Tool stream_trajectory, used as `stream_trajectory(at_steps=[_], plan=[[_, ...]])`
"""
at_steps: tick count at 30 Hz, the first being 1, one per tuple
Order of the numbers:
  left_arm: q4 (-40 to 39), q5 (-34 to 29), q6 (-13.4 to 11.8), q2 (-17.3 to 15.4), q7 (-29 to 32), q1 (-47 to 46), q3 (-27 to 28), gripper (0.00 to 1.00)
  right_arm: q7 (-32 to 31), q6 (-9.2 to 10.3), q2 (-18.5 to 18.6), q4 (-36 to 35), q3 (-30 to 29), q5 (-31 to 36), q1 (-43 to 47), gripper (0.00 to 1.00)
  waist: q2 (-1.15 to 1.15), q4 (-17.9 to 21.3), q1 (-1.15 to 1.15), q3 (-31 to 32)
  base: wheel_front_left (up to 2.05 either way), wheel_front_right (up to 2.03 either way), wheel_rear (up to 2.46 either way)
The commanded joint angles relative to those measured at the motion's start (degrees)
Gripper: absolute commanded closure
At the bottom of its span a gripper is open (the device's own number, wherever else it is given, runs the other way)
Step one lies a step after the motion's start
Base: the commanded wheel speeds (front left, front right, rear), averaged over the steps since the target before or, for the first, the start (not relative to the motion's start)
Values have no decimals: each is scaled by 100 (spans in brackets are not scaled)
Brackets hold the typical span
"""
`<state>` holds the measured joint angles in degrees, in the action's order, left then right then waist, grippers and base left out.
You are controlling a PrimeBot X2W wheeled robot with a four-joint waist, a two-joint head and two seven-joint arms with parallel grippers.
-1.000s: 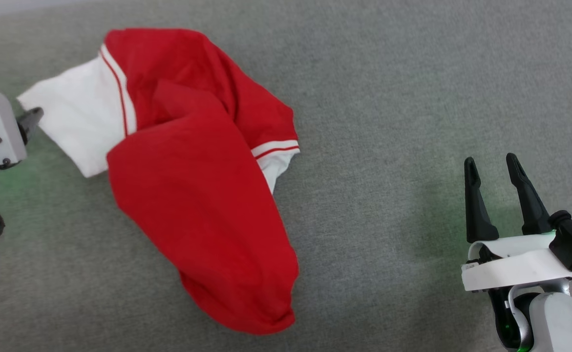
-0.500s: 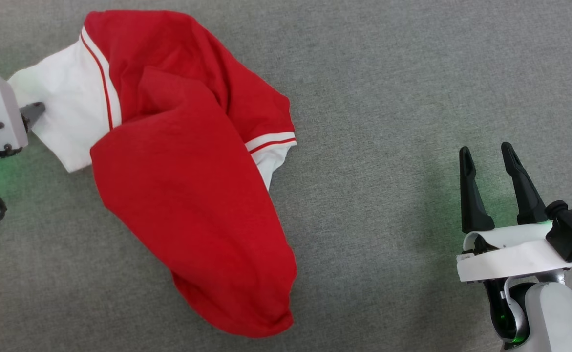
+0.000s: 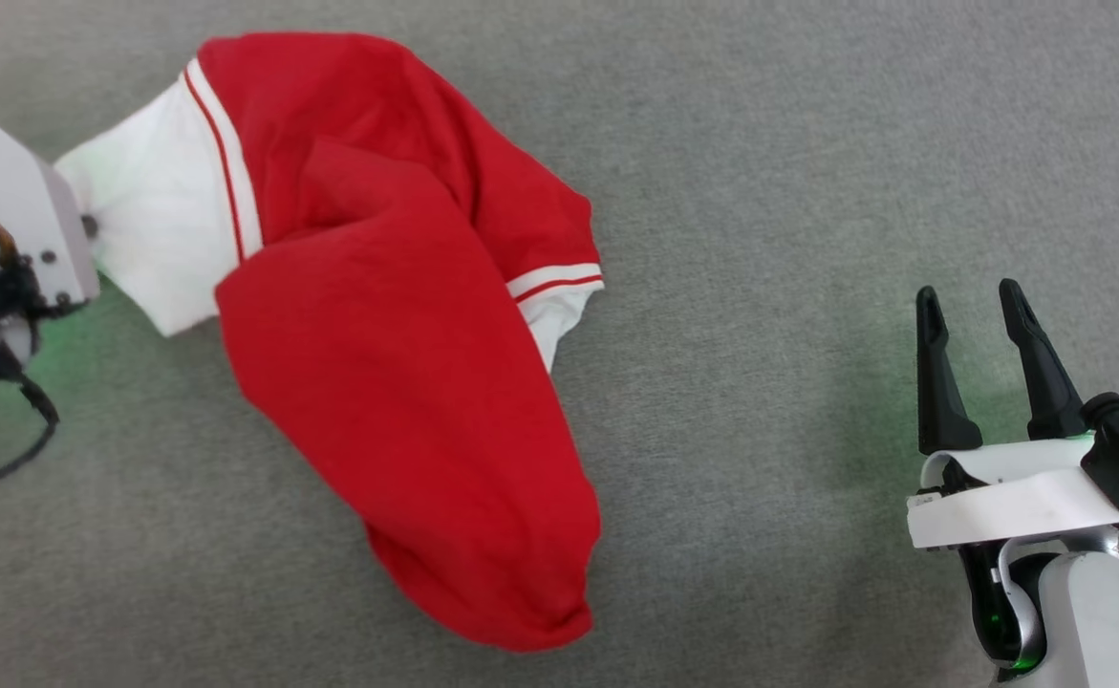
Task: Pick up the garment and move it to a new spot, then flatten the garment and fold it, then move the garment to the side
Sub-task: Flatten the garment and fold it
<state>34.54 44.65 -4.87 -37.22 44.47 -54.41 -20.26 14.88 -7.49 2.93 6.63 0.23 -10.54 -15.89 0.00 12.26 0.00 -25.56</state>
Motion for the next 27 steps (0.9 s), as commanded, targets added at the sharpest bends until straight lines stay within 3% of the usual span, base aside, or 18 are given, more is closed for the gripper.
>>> stream_trajectory(at_steps=[1, 5, 15, 22, 27], plan=[[0, 24, -42, -25, -17, 238, -24, 100, 1, 0, -8, 14, -45, 19, 24, 0, 0, -173, 0, 172, 0, 0, 0], [-286, 53, -82, -87, -62, 450, 14, 100, -65, 0, -7, 4, -83, 63, 112, 0, 0, -400, 0, 373, 0, 0, 0], [-1249, 114, -533, -404, -57, 1416, 146, 100, -266, 0, -8, -118, -148, 180, 293, 0, 0, -950, 0, 861, 0, 0, 0], [-1710, 300, -795, -625, -64, 2224, 338, 100, -374, -1, -8, -189, -159, 162, 385, 0, 0, -1140, 0, 1088, 0, 0, 0], [-1840, 475, -894, -555, -124, 2693, 411, 100, -416, -1, -8, -182, -128, 122, 419, 0, 0, -1179, 0, 1186, 0, 0, 0]])
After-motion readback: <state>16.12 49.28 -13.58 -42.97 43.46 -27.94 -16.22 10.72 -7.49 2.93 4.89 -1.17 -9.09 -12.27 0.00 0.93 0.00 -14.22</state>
